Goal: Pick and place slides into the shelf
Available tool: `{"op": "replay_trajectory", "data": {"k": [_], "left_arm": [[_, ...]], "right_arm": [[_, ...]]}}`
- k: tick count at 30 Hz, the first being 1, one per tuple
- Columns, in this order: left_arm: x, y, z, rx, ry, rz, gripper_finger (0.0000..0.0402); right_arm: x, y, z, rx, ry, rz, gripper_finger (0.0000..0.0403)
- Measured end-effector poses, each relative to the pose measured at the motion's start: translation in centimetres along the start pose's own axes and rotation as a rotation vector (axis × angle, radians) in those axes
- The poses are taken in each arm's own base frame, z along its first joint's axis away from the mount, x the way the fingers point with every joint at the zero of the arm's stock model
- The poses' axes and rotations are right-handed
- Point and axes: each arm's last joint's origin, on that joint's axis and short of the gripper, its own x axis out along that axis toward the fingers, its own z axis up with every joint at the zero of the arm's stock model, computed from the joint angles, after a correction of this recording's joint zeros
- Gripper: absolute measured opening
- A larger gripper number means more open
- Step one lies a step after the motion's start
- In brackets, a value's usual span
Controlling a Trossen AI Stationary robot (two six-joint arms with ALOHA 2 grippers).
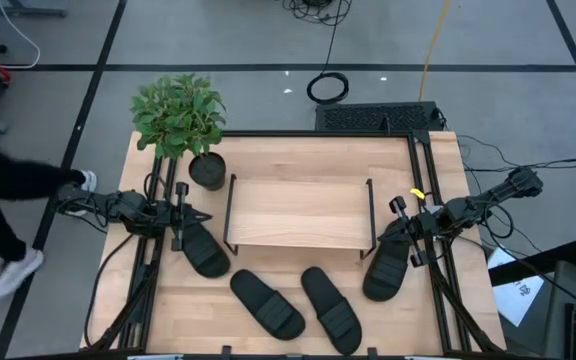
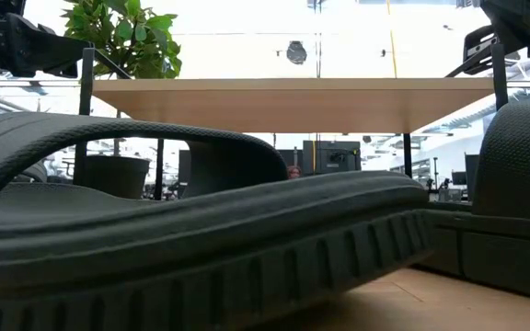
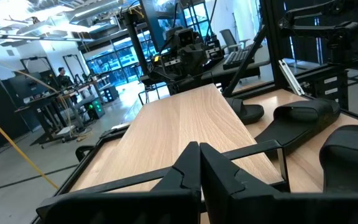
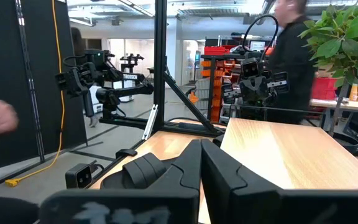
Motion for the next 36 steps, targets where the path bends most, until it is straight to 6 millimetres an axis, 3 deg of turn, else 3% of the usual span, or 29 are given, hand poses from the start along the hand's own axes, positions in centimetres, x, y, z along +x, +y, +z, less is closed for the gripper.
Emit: {"op": "replay_trajectory", "data": {"k": [26,36], "left_arm": [[0.00,0.08,0.25,-0.019,-0.026,0.008,0.0001],[-0.01,0.16,0.51,-0.068,-0.053,0.015,0.0001]], "right_arm": [[0.00,0.00,0.01,0.002,-0.001,0.000,0.0000],[0.01,0.00,0.02,-0.126,-0.001,0.000,0.0000]]}}
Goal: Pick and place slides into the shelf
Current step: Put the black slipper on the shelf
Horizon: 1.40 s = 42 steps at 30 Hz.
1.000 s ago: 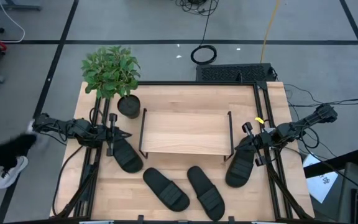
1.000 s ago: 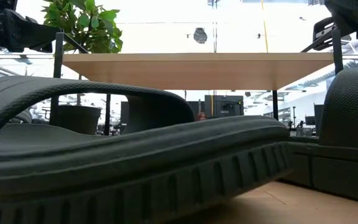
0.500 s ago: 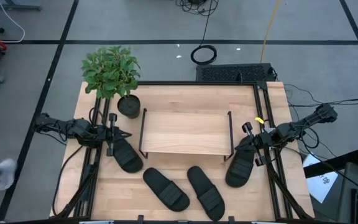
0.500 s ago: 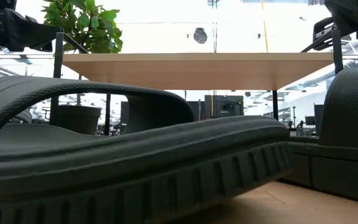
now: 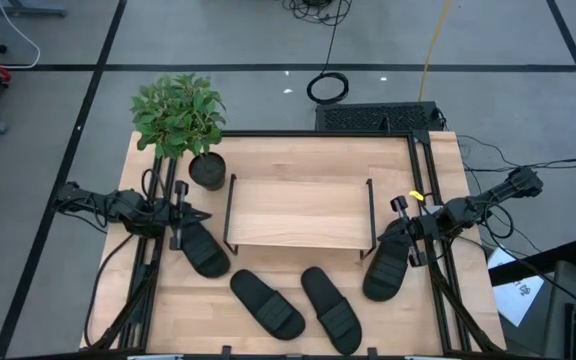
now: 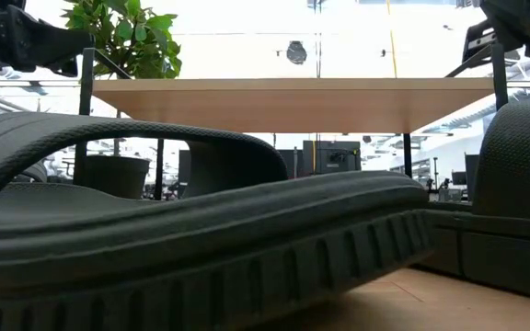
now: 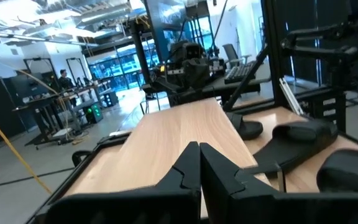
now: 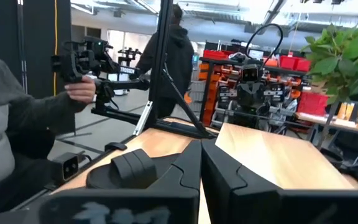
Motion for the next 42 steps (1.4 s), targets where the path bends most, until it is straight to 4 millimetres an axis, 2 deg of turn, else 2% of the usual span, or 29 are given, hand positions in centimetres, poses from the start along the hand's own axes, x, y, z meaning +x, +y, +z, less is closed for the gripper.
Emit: {"op": "replay_trajectory", "data": {"k": [8,12,15,20,25,28,33,37,42], "left_arm": [[0.0,0.2,0.9,0.043,-0.090,0.026,0.0001],[-0.1,0.3,1.2,0.122,-0.123,0.041,0.0001],[-0.1,0.4,1.5,0.155,-0.147,0.062,0.0001],[-0.2,0.6,2.0,0.191,-0.190,0.101,0.0001],[-0.4,0.8,2.5,0.286,-0.238,0.136,0.0001],[-0.5,1.0,2.9,0.316,-0.265,0.187,0.0001],[-0.4,1.3,2.4,0.283,-0.160,0.298,0.0001],[-0.2,1.2,1.3,0.223,-0.034,0.323,0.0001],[-0.2,1.1,0.9,0.217,-0.001,0.311,0.0001]], "right_arm": [[0.0,-0.6,0.0,-0.061,0.034,-0.211,0.0000],[0.1,-0.8,0.8,-0.134,-0.004,-0.252,0.0006],[0.2,-1.2,2.3,-0.149,0.007,-0.310,0.0028],[-0.1,-2.0,4.8,-0.169,0.226,-0.505,0.0091],[0.0,-2.3,7.2,-0.088,0.311,-0.551,0.0152],[-0.4,-2.7,9.4,-0.038,0.339,-0.542,0.0174],[-2.0,-3.5,12.4,0.023,0.413,-0.547,0.0180],[-3.4,-3.9,13.3,0.089,0.535,-0.514,0.0180],[-5.0,-4.0,13.6,0.326,0.686,-0.446,0.0180]]}}
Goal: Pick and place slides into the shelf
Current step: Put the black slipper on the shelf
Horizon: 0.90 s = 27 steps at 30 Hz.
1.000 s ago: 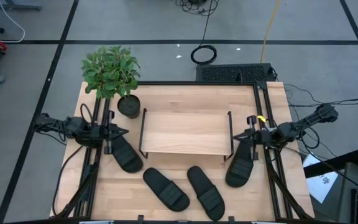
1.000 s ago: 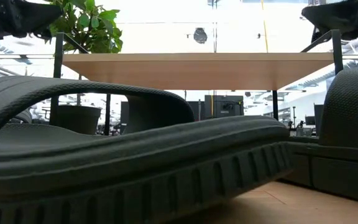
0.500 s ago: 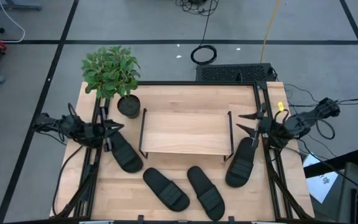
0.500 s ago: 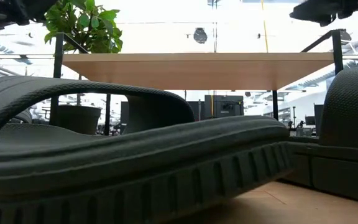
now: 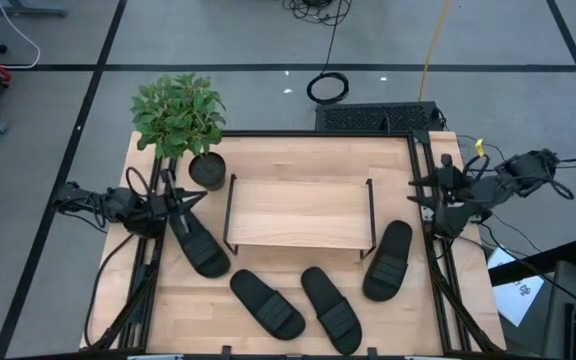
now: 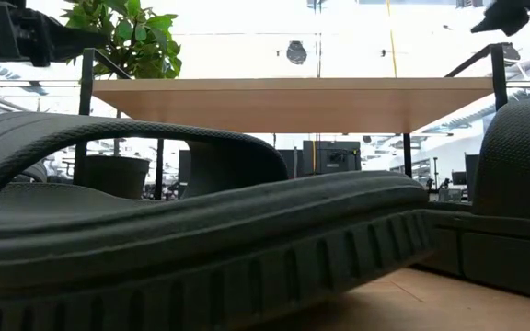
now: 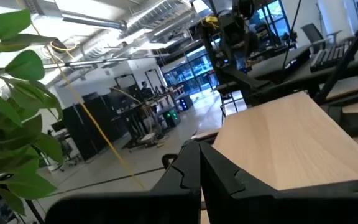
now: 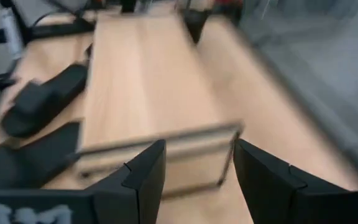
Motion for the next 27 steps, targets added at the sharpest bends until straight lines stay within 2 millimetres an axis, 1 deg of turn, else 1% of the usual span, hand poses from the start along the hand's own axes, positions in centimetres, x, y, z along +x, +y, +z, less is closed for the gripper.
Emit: {"op": "replay_trajectory", "data": {"k": [3,8,14,19,24,27], "left_arm": [[0.0,0.0,0.1,-0.024,-0.006,0.002,0.0001],[0.0,0.1,0.1,-0.021,-0.014,0.006,0.0001],[0.0,0.2,0.3,-0.029,-0.030,0.014,0.0001],[0.0,0.3,0.5,-0.008,-0.046,0.023,0.0001],[0.0,0.3,0.5,-0.008,-0.054,0.028,0.0001],[0.0,0.3,0.6,-0.008,-0.054,0.028,0.0001]], "right_arm": [[0.2,0.2,-0.5,0.085,0.067,0.061,0.0180],[1.9,1.0,-1.9,0.147,0.178,0.092,0.0180],[5.1,1.9,-5.4,0.282,0.373,0.098,0.0181],[7.6,2.9,-7.8,0.335,0.454,0.157,0.0182],[8.7,3.0,-9.4,0.362,0.513,0.156,0.0182],[9.3,3.3,-9.9,0.382,0.524,0.196,0.0182]]}}
